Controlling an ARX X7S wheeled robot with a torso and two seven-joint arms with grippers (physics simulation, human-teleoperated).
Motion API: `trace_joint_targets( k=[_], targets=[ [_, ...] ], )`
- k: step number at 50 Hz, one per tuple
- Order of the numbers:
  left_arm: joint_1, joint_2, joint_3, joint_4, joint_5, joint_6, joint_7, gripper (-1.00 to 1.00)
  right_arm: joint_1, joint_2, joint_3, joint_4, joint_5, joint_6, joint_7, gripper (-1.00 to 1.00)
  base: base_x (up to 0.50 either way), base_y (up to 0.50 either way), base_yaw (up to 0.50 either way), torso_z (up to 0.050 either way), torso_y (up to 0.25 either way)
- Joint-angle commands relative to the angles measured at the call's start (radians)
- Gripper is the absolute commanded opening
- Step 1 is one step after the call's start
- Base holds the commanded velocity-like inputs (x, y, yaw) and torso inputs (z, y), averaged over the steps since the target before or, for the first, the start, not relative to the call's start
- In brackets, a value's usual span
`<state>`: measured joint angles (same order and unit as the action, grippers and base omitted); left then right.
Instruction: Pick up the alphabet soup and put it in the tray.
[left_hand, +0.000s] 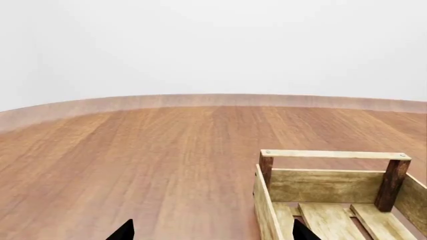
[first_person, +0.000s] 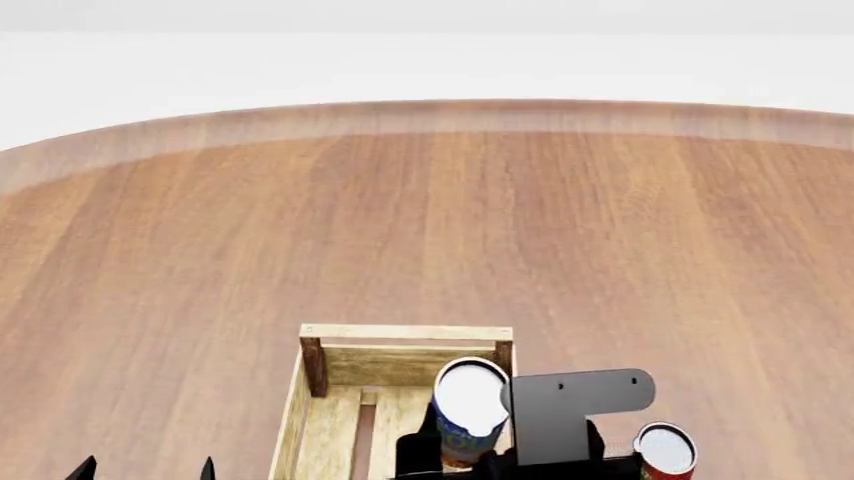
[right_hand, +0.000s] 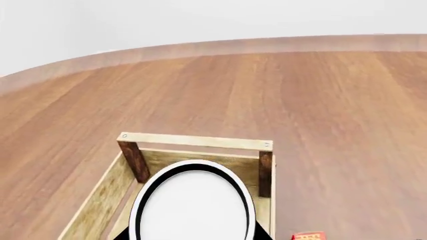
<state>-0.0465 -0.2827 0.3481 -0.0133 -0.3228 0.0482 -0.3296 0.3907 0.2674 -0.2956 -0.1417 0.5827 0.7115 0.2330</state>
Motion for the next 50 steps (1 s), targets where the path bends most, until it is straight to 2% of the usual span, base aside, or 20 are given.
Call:
trace_joint_targets(
  k=[1,50],
  targets=[
    [0.0,-0.003,0.003,0.001,-0.003,0.002,-0.002,1.0,0.026,-0.024,-0.04,0.057,-0.045,-0.041,-0.036,-1.0,0.0,0.0,0.0,0.01,0.0],
    [-0.004,-0.011,0.016,0.0,-0.015,0.004,-0.009,1.0,0.08,-0.084,-0.191,0.351,-0.149,-0.196,-0.134,-1.0,0.0,0.0,0.0,0.0,0.001]
  ],
)
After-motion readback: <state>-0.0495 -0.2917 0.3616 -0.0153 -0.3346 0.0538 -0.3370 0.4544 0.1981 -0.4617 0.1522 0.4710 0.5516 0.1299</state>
